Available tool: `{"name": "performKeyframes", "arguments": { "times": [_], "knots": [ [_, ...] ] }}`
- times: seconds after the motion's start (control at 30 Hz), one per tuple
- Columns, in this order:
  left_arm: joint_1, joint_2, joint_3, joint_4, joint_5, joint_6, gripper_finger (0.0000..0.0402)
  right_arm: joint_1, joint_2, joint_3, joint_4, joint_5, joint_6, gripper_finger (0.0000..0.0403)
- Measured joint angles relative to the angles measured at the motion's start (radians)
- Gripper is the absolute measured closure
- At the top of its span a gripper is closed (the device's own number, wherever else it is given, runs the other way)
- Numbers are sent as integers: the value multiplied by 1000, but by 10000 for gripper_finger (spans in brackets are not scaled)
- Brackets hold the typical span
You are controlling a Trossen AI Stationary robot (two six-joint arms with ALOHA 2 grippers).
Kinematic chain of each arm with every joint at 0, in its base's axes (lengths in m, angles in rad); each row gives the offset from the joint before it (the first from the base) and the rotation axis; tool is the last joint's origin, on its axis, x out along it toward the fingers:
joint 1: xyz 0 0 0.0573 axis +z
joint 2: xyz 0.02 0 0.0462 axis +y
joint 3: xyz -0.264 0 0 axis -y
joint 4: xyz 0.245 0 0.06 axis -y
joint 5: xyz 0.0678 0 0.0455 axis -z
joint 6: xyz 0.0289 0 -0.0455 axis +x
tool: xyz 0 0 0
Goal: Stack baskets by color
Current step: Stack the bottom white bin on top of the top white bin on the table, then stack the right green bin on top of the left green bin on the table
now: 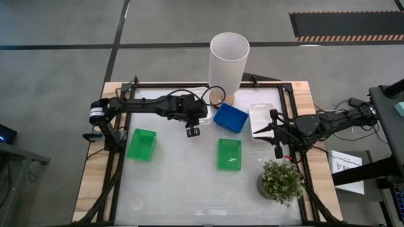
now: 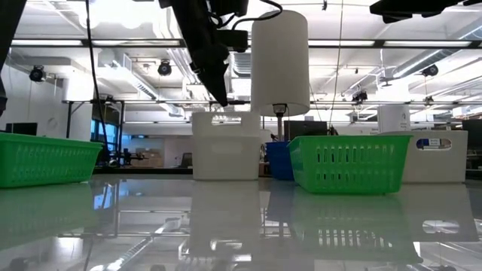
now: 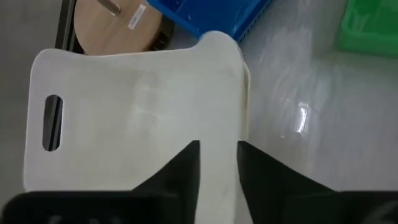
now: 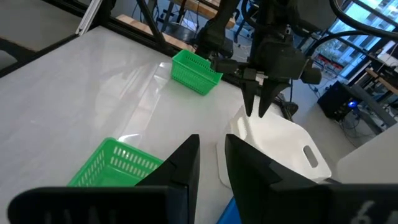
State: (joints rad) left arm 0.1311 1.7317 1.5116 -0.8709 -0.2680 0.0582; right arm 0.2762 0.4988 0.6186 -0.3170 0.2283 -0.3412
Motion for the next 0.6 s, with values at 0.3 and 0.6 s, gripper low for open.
{"name": "performKeyframes", "arguments": {
  "times": [0.3, 0.6],
  "knots": [
    [-115, -57, -18, 63, -64, -34, 289, 0, 0, 0, -14, 0, 9, 335],
    [-208, -89, -228, 306, -180, -104, 339, 0, 0, 0, -21, 0, 25, 335]
  ]
}}
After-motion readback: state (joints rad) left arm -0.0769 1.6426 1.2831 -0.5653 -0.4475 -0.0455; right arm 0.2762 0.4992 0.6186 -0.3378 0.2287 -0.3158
